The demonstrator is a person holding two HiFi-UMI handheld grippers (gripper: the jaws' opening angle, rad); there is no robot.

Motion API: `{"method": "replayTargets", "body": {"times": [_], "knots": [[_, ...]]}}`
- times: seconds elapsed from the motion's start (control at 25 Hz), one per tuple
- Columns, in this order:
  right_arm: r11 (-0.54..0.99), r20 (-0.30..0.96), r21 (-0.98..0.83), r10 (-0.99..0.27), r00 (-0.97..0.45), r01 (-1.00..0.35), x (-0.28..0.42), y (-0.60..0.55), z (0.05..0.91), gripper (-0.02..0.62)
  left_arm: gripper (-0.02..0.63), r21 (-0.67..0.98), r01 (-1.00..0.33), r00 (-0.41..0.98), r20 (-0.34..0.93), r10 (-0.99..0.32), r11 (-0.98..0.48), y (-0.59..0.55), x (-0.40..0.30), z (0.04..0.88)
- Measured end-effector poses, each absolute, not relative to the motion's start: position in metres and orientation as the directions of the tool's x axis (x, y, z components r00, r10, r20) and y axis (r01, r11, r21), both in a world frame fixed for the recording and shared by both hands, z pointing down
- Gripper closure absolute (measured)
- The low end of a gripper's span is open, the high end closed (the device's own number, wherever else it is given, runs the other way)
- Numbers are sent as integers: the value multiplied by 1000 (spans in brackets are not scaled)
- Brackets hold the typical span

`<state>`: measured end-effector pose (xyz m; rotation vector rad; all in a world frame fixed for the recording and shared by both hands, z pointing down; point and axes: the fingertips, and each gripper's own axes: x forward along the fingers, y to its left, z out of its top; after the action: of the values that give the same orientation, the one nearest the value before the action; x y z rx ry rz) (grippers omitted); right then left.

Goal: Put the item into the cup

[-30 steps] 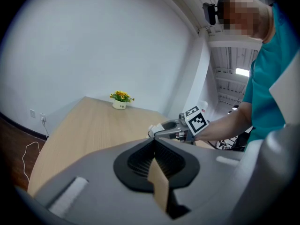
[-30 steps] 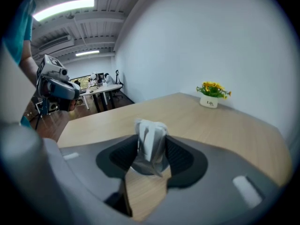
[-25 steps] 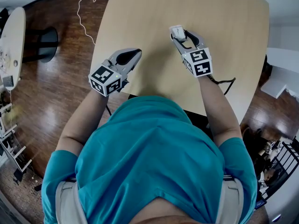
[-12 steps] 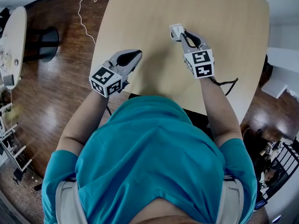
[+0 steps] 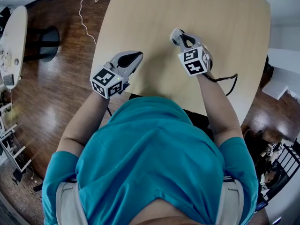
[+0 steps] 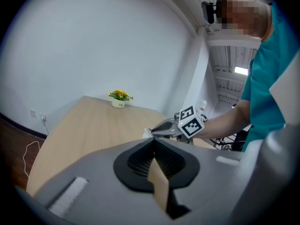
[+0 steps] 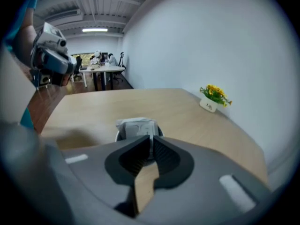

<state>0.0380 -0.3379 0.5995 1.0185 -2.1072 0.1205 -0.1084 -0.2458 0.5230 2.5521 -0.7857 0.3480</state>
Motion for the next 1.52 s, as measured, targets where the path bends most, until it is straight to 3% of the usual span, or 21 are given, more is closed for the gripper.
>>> {"method": "replayTargets", "body": {"times": [0.24,0.36,0.76,0.96,1.24,1.52], "knots": [[698,706,270,-612,-357,-664,33,-337,608,564,601,337,-582,806,359,-470,-740,-244,-105,523],[678,666,230,-633,-395,-698,30,-340,587,507,601,338,-583,806,356,-474,-739,-246,-108,521],[575,446,-111,-700,-558,-810,71,-322,517,483,601,341,-598,800,320,-508,-726,-256,-113,505],[525,329,-254,-742,-583,-812,134,-298,483,589,601,325,-657,754,298,-585,-680,-257,-120,481],[516,247,-308,-768,-590,-800,187,-259,454,595,601,300,-701,712,241,-659,-647,-229,-131,436],[464,146,-267,-847,-511,-845,145,-173,403,595,601,259,-647,761,159,-629,-717,-159,-193,403]]}}
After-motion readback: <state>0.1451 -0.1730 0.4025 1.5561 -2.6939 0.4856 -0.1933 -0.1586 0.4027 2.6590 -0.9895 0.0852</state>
